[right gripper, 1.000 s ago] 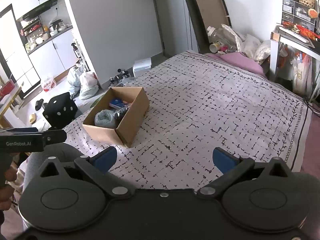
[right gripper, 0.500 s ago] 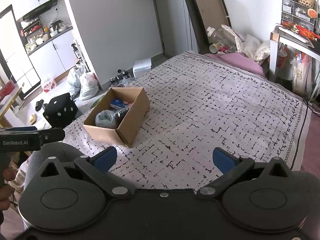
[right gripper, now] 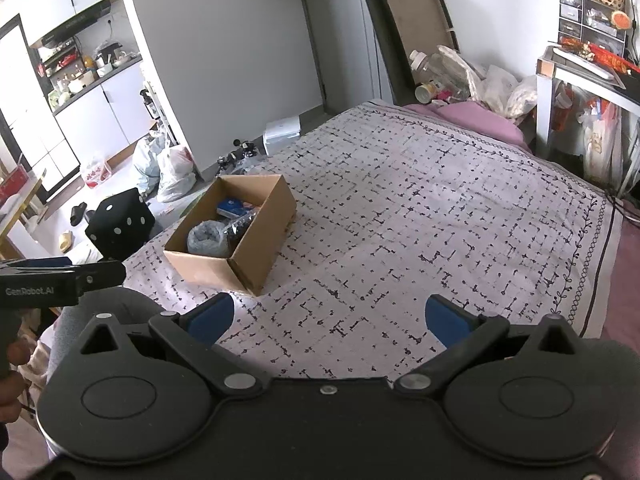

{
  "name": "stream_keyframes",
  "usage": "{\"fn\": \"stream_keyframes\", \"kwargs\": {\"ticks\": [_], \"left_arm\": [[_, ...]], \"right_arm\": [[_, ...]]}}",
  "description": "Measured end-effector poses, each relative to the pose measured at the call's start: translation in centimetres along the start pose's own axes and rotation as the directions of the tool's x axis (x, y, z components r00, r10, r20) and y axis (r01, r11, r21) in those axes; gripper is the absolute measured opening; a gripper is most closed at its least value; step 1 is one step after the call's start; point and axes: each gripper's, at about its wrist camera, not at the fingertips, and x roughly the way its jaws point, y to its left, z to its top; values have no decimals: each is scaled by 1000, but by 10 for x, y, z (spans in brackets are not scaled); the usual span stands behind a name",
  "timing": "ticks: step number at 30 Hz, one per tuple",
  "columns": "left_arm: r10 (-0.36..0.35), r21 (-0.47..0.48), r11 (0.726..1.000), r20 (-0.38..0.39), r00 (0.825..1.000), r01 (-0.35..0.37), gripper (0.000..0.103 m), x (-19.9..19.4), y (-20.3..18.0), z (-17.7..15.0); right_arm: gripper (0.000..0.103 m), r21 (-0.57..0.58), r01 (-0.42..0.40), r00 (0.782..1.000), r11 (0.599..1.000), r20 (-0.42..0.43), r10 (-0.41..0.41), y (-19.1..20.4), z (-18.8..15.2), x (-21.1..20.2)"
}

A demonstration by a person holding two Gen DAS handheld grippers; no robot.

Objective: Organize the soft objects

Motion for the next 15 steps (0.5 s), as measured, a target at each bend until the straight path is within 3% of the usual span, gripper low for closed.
{"fn": "stream_keyframes", "kwargs": {"ticks": [15], "left_arm": [[-1,-5,1000,-7,1000,1,103,2,2,-1]], "right_arm": [[103,1,2,1000,1000,-1,-2,-1,0,0]]}}
